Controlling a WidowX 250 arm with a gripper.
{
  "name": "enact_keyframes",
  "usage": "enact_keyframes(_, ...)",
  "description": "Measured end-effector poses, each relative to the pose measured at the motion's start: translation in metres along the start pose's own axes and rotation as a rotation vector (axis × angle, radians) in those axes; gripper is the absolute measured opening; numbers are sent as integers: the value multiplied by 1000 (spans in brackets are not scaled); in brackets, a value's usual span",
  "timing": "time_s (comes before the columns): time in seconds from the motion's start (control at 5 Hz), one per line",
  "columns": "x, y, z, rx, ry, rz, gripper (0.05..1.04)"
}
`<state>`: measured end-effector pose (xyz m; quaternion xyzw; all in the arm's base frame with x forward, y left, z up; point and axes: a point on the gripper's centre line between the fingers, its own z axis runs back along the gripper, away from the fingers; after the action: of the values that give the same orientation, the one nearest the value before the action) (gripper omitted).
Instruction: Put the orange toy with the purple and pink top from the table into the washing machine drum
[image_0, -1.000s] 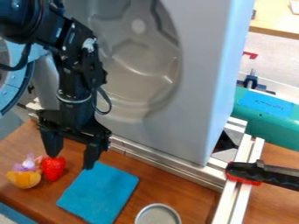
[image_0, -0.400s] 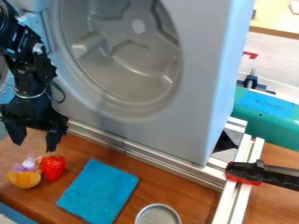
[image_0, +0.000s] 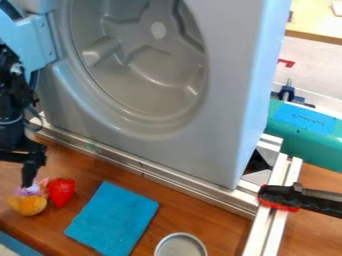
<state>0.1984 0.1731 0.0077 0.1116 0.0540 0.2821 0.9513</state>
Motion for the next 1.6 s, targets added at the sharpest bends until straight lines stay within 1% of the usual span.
enact_keyframes(0.2,-7,10,-7,6,70,65,1001)
enact_keyframes(0.4,-8,25,-14,-7,109,128,1001)
enact_keyframes(0.6,2,27,-24,-45,115,125,1001)
enact_keyframes(0.8,6,25,-43,-107,142,101,1001)
enact_keyframes(1.0,9,16,-49,-174,122,82,1001)
enact_keyframes(1.2,4,7,-51,-221,121,72,1001)
enact_keyframes(1.4,-9,4,-56,-221,155,71,1001)
enact_keyframes(1.6,-8,1,-58,-232,134,72,965)
